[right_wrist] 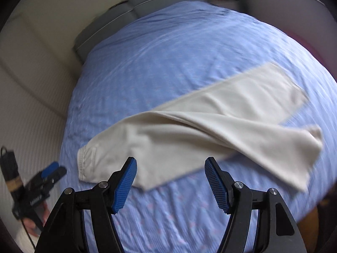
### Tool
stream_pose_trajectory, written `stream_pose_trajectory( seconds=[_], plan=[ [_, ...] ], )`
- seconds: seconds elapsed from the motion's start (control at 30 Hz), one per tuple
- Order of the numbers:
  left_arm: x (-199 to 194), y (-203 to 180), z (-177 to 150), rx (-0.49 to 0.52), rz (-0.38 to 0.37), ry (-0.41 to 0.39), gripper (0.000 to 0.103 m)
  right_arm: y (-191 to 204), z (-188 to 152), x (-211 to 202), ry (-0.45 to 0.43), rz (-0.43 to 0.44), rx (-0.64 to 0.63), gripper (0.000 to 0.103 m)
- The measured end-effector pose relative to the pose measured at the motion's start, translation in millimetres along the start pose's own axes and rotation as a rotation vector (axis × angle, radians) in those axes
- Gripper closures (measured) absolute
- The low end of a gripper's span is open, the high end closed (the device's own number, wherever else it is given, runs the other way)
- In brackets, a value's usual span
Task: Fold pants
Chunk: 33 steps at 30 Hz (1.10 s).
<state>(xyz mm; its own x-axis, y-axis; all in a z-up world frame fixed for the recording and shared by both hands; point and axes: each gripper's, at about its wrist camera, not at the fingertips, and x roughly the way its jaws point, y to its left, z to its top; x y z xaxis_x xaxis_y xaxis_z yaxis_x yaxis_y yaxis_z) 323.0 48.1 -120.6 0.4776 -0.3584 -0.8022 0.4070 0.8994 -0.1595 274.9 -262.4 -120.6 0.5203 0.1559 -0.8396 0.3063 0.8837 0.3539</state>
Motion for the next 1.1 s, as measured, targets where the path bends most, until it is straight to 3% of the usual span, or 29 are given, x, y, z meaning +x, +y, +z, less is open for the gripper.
stream_pose_trajectory(
  seconds=[0.17,0.3,0.47,0.63,0.87,1.1],
  plan=[
    [0.4,-85.9,-3.9,0.069,-0.04,-0.01,0.018,-84.8,-10.8,-50.5,-0.051,-0.053,0.086,0.035],
    [23.2,-160.9,-8.2,0.075,-0.05,0.03,0.018,-162.0,-12.3,-70.5,-0.051,-0.076,0.138,0.035],
    [56.2,-235.7,-15.8,0.018,-0.061,0.102,0.018,-259.3,-15.8,-64.0,0.021,-0.07,0.251,0.035],
    [100.5,-293.0,-26.2,0.025,-0.024,0.167,0.018,-323.4,-32.7,-42.2,0.128,-0.064,0.287,0.035],
    [165.5,-316.5,-33.8,-0.02,-0.048,0.289,0.019,-371.5,-66.2,1.7,0.245,-0.002,0.378,0.035],
    [235.3,-307.0,-36.9,-0.063,-0.061,0.398,0.027,-375.7,-80.0,56.0,0.315,0.01,0.423,0.035]
  ],
)
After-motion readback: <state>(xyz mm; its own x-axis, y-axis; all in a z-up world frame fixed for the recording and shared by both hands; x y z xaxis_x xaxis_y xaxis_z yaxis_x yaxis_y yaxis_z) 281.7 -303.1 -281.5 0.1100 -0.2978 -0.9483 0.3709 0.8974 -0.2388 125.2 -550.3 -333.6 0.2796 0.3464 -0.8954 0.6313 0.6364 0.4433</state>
